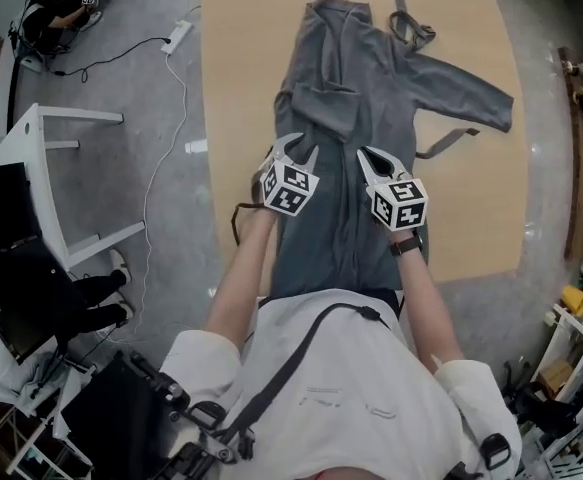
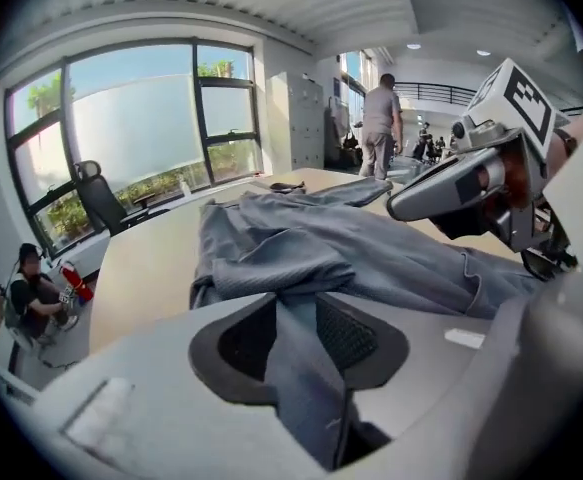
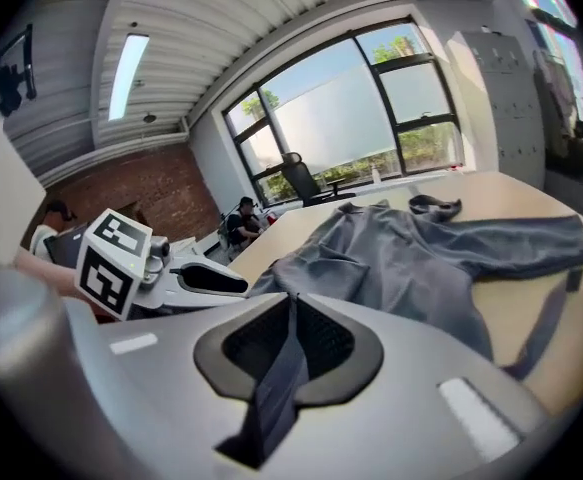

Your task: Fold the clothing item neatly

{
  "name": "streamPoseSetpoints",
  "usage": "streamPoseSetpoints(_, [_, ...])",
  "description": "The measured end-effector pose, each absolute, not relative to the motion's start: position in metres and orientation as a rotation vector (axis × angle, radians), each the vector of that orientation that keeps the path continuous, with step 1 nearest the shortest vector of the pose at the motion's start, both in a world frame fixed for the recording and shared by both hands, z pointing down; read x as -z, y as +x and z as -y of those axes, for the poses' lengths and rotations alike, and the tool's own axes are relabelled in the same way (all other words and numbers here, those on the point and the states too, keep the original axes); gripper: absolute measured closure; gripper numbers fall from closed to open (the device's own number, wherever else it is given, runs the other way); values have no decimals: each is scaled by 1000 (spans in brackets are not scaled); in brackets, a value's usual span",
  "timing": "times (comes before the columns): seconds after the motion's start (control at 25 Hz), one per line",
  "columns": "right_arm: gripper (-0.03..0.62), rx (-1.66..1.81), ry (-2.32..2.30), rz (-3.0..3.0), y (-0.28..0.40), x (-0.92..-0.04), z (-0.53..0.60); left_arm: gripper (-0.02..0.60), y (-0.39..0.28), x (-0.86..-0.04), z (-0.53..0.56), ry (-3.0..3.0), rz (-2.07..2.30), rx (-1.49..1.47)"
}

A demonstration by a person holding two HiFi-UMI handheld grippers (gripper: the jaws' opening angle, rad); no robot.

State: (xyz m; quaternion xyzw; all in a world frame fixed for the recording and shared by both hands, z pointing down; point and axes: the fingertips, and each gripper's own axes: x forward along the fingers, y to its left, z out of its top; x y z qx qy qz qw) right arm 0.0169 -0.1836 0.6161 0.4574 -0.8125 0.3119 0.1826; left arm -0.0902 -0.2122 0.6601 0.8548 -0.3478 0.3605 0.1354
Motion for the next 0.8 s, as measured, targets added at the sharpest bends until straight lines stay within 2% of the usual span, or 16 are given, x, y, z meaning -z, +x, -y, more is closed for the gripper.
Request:
streamPoseSetpoints(0.24, [524,-707,1075,2322,-69,-626,262,451,-140,-656,222,2365,1145,-968])
streamPoseSetpoints(0.36, [448,-760,1063,2243,-102,-649,307,451,-155,-655,227,2315,1202,-917])
streamPoseSetpoints(0.4, [445,-794,1072,2207,-110,-659,319,451,-159,-655,227,2298,1217,-899])
streamPoseSetpoints(0.48, [468,-869,1122,2113,-118,-676,337,451,-167,-654,226,2264,1243,-864])
streamPoseSetpoints(0.6, [453,-928,1185,1940,-114,-703,348,451,-177,-650,224,2221,1278,-807])
streamPoseSetpoints(0.64, [469,-917,1200,1895,-110,-710,349,451,-179,-648,224,2213,1285,-789])
streamPoseSetpoints(0.68, [539,-900,1220,1871,-105,-712,349,451,-180,-647,223,2208,1287,-776])
streamPoseSetpoints(0.8, [562,-942,1322,1927,-87,-691,339,451,-175,-644,222,2220,1265,-758])
